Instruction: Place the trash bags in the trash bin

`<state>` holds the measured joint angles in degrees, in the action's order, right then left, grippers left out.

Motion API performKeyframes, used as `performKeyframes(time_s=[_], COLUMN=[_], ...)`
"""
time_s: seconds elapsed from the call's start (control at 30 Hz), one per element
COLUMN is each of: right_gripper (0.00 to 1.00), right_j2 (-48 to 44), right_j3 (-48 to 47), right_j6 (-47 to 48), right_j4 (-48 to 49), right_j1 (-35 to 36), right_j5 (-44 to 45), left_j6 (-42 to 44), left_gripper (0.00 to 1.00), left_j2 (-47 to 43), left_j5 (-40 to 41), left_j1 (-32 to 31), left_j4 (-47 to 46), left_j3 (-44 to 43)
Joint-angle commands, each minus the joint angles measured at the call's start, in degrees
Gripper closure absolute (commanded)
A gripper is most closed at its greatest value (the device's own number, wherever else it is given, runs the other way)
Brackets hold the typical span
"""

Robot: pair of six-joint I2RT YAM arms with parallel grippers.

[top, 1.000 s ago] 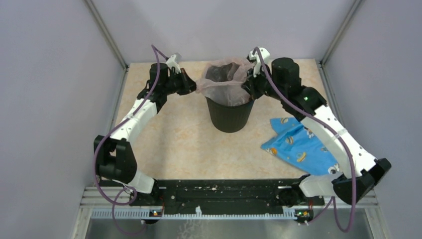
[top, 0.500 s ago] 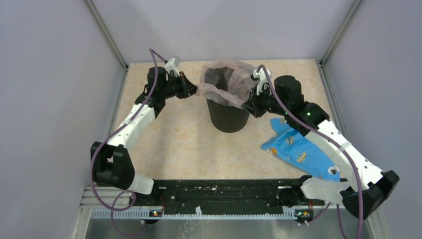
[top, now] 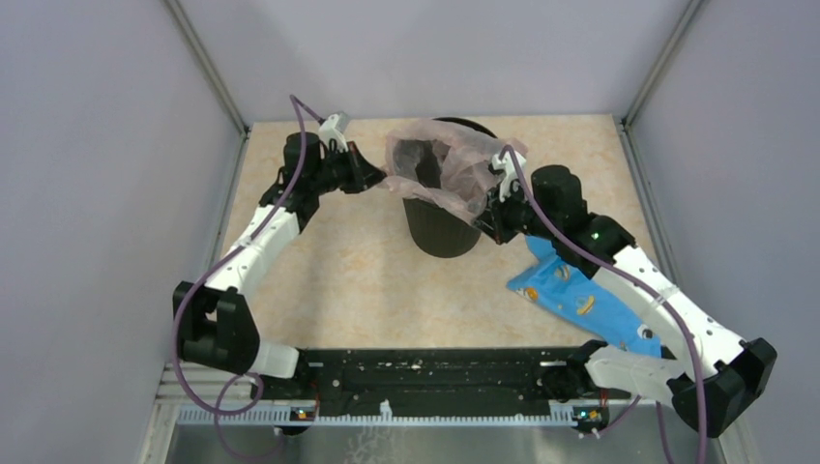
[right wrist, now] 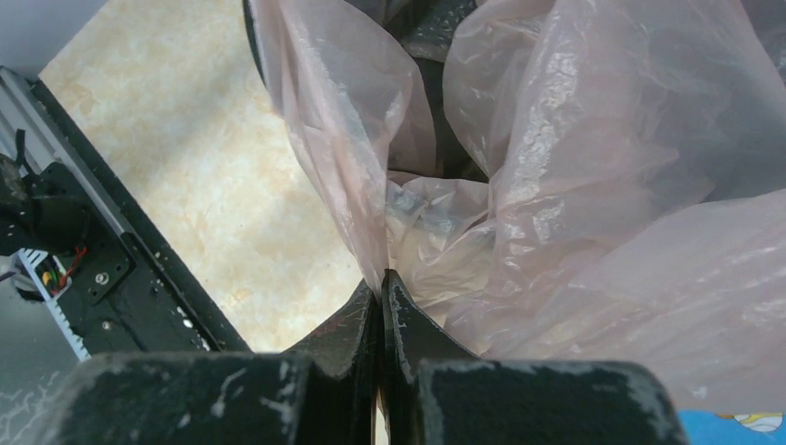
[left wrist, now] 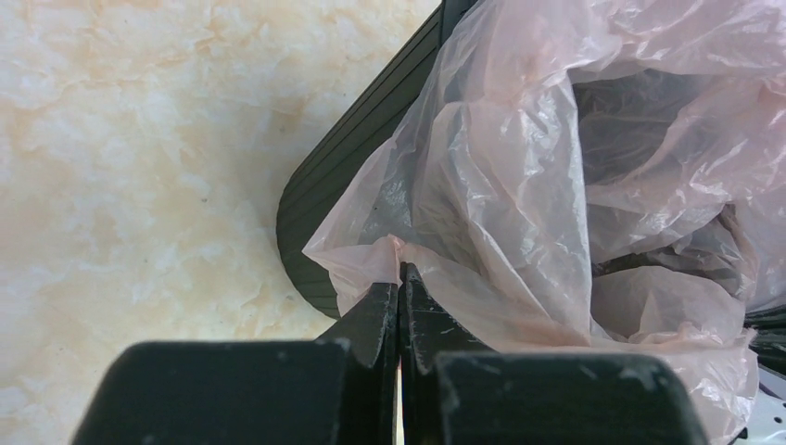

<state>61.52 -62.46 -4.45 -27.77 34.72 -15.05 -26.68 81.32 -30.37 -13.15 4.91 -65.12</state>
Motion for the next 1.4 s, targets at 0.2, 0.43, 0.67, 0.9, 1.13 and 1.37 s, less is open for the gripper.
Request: performKeyframes(time_s=[0.2, 0.43, 0.67, 0.9, 1.13, 1.37], right_gripper=[1.0, 1.0, 1.0, 1.0, 1.0, 1.0], right_j2=[0.59, 1.22, 2.06, 2.52, 2.82, 2.99], right_j3=[1.93, 3.3, 4.15, 4.51, 4.34, 3.63], right_j6=[-0.55, -0.94, -1.57, -2.18, -3.07, -3.86], right_j4=[-0.38, -0.22, -0.01, 0.14, 0.41, 0.03], right_j1=[0.66, 0.69, 0.7, 0.68, 0.69, 0.65], right_j5=[7.28, 11.52, 14.08, 15.44, 17.3, 18.53], left_j6=[2.22, 1.76, 1.81, 2.59, 3.34, 1.76], left_gripper=[1.0, 1.0, 1.0, 1.0, 1.0, 1.0], left_j2=[-7.24, -9.51, -13.47, -18.71, -20.52, -15.28], left_j5=[3.69, 3.21, -0.8, -4.03, -3.09, -0.27], left_j1=[1.43, 1.98, 1.98, 1.98, 1.98, 1.98], left_j4=[-4.48, -7.99, -12.76, -13.76, -9.39, -10.36], left_j3=[1.37, 1.63, 3.53, 7.99, 14.09, 17.7])
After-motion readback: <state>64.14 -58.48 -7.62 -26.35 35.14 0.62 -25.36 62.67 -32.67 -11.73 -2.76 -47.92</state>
